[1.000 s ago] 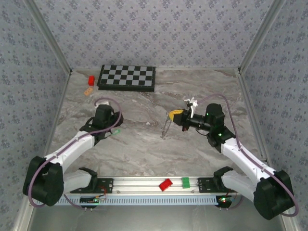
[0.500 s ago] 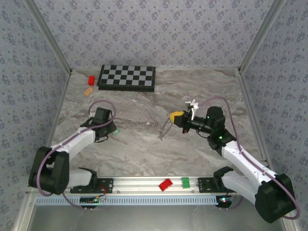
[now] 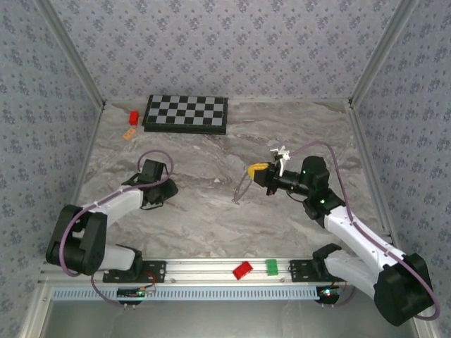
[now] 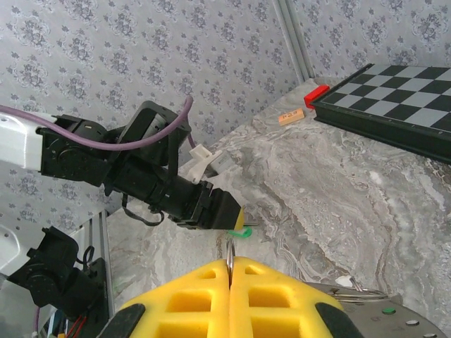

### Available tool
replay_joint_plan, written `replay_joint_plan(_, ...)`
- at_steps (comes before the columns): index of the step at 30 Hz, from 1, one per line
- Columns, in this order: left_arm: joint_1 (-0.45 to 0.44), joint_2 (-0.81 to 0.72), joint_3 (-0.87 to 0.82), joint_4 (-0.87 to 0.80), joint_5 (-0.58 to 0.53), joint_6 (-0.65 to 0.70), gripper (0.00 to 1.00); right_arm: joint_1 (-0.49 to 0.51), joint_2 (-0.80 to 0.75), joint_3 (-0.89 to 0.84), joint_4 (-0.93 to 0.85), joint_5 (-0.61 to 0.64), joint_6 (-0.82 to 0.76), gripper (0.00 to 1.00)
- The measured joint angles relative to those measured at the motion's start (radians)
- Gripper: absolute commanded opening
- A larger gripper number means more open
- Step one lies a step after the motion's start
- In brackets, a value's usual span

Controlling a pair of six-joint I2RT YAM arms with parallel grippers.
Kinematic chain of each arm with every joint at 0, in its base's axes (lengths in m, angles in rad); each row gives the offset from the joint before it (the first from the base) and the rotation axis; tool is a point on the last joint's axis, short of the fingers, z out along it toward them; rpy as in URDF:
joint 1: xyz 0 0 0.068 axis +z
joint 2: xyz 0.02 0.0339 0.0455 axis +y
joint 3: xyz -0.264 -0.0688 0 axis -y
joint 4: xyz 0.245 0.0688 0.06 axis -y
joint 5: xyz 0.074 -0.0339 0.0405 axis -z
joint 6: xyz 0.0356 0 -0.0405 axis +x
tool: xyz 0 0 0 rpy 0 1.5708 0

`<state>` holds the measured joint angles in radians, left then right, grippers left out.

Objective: Put the keys on the keyring

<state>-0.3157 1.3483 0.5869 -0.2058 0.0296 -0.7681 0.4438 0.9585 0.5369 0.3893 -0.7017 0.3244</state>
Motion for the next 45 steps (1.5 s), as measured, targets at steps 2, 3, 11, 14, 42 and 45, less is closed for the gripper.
replay_joint_plan(2,-0.010,-0.006,-0.002,0.005,0.016,0.002,0.42,0.000,0.002,0.000,0.003,0.000,0.000,0.00)
replay_joint_plan(3,-0.014,-0.012,-0.002,0.008,0.024,0.006,0.42,0.000,0.003,0.000,0.003,0.000,0.000,0.00)
replay_joint_plan(11,-0.014,-0.023,0.027,-0.006,-0.009,0.085,0.42,0.002,0.004,0.000,0.003,0.000,0.000,0.00)
replay_joint_plan(14,-0.009,0.009,0.047,-0.002,-0.012,0.105,0.42,0.004,0.004,0.000,0.003,0.000,0.000,0.00)
replay_joint_plan(42,-0.089,-0.029,0.032,-0.005,-0.017,-0.019,0.41,0.015,-0.010,-0.002,0.003,0.000,0.000,0.00)
replay_joint_plan(45,-0.024,-0.029,0.041,-0.013,-0.023,0.021,0.41,0.018,-0.010,-0.002,0.003,0.000,0.000,0.00)
